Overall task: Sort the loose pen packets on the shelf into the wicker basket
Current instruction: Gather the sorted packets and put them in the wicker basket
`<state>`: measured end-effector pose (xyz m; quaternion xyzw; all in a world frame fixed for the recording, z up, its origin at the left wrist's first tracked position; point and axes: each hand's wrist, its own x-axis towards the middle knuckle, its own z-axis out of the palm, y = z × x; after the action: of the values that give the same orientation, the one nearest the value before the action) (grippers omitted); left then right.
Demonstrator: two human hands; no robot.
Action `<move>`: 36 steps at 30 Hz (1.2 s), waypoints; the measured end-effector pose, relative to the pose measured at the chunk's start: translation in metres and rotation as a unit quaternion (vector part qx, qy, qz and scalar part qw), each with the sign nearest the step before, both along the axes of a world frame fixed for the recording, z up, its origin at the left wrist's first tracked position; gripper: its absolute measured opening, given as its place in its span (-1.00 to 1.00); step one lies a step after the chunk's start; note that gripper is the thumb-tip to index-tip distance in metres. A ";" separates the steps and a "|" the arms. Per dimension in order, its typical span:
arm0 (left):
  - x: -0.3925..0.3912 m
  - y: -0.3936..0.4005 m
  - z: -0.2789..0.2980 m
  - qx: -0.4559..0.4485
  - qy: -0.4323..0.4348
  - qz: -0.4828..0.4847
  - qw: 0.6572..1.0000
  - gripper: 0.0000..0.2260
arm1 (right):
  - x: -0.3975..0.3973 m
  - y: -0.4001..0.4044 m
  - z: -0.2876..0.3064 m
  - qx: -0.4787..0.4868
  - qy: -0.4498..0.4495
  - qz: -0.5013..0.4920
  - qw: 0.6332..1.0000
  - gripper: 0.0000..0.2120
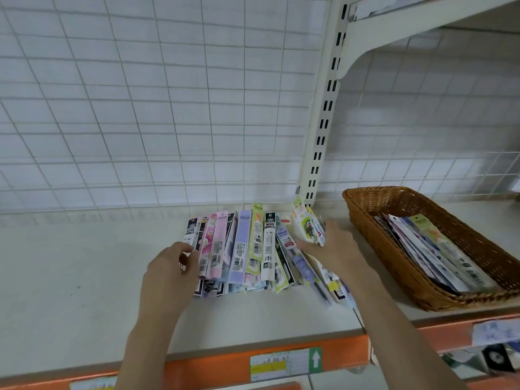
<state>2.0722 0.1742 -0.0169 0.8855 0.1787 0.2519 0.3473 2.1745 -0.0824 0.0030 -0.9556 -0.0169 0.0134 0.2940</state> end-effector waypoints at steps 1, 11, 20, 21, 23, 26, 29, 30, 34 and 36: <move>0.000 0.000 0.000 -0.001 0.002 0.000 1.000 -0.92 | 0.000 -0.001 -0.001 0.004 0.007 0.009 1.000 -0.44; 0.005 -0.001 -0.003 0.014 0.010 0.003 1.000 -0.90 | 0.001 -0.006 0.005 -0.007 0.084 0.082 0.993 -0.61; 0.012 0.000 -0.001 0.027 0.019 0.017 0.999 -0.84 | 0.002 0.005 0.011 -0.091 0.027 0.055 0.994 -0.79; 0.014 0.001 0.001 0.033 0.025 0.021 0.999 -0.81 | 0.002 0.008 0.016 -0.088 0.014 0.049 0.995 -0.80; 0.020 0.002 0.008 0.034 0.071 0.027 0.997 -0.65 | 0.001 0.014 0.028 -0.076 -0.033 0.044 0.996 -0.76; 0.029 0.002 0.018 0.019 0.209 0.021 0.977 -0.37 | 0.000 0.020 0.046 -0.022 -0.175 0.031 0.984 -0.66; 0.039 0.000 0.022 0.055 0.288 0.007 0.956 -0.28 | -0.002 0.024 0.054 0.065 -0.267 0.040 0.961 -0.60; 0.042 -0.001 0.023 0.060 0.291 -0.001 0.955 -0.30 | -0.002 0.025 0.053 0.082 -0.280 0.043 0.955 -0.59; 0.057 0.003 0.025 0.025 0.284 -0.041 0.958 -0.51 | -0.007 0.023 0.039 0.130 -0.312 0.042 0.940 -0.57; 0.059 0.004 0.027 0.005 0.279 -0.060 0.958 -0.67 | -0.012 0.022 0.031 0.156 -0.309 0.035 0.938 -0.56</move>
<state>2.1312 0.1787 0.0105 0.9312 0.2140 -0.0254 0.2939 2.1621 -0.0608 0.0340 -0.8536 -0.1420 -0.2750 0.4190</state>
